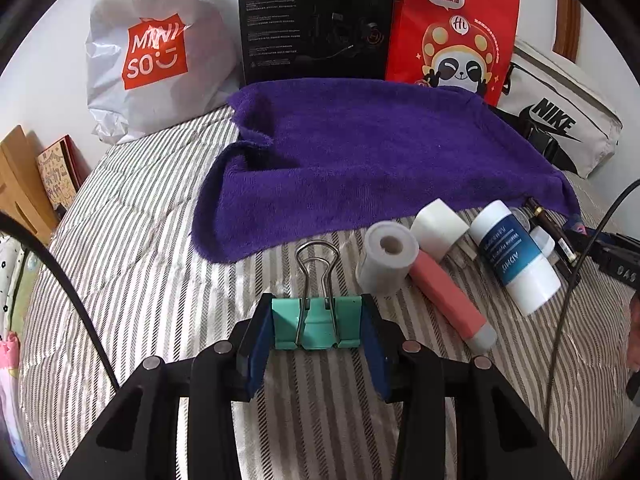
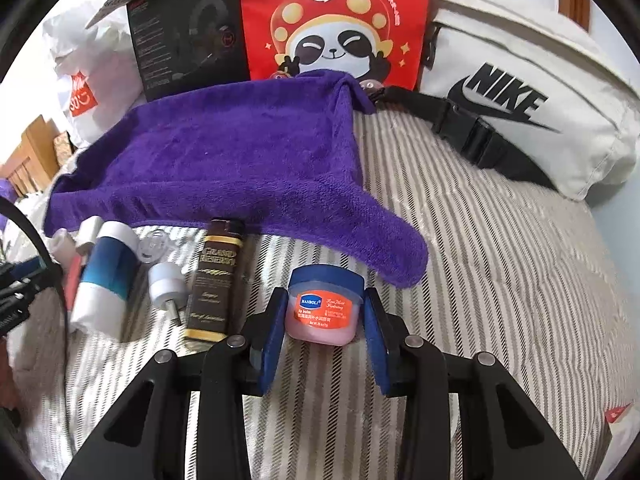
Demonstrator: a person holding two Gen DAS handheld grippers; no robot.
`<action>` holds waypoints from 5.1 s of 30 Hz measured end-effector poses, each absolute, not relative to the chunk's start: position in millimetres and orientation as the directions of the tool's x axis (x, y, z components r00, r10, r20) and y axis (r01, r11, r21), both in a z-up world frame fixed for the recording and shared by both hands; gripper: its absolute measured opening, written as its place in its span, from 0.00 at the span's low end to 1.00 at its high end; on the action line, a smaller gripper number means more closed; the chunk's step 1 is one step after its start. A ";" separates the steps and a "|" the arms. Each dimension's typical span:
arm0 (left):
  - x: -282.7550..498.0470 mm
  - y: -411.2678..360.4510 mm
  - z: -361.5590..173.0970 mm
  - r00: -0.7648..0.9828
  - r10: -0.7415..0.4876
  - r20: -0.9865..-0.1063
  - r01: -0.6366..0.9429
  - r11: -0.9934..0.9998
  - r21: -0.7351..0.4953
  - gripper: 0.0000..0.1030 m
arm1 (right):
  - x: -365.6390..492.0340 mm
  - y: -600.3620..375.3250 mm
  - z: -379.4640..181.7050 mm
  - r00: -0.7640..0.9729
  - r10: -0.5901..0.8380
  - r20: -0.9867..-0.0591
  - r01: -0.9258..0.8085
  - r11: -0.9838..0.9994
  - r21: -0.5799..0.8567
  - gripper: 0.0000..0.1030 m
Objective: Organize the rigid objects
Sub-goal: 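Carry the clip onto the purple towel and open the left tool while the right tool releases the jar there, then grasp the white tape roll with the left tool while the right tool grasps the Grand Reserve bottle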
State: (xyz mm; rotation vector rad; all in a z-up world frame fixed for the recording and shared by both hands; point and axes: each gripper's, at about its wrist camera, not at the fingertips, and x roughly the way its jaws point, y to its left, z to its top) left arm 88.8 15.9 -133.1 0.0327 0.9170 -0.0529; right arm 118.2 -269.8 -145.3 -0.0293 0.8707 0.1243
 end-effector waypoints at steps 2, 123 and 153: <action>84.8 18.5 -131.1 0.602 -0.034 -0.798 0.061 0.998 0.004 0.38 | 114.8 -270.7 -138.8 0.635 0.127 -0.762 -0.140 0.989 0.048 0.36; 116.3 -8.7 -104.4 0.502 -0.186 -0.844 0.216 0.973 -0.086 0.55 | 132.5 -232.0 -38.5 0.699 0.207 -0.685 -0.266 0.964 0.020 0.66; 118.6 -11.4 -131.4 0.605 -0.118 -0.787 0.197 0.980 0.005 0.27 | 102.9 -254.1 -126.3 0.612 0.167 -0.773 -0.143 0.985 0.100 0.66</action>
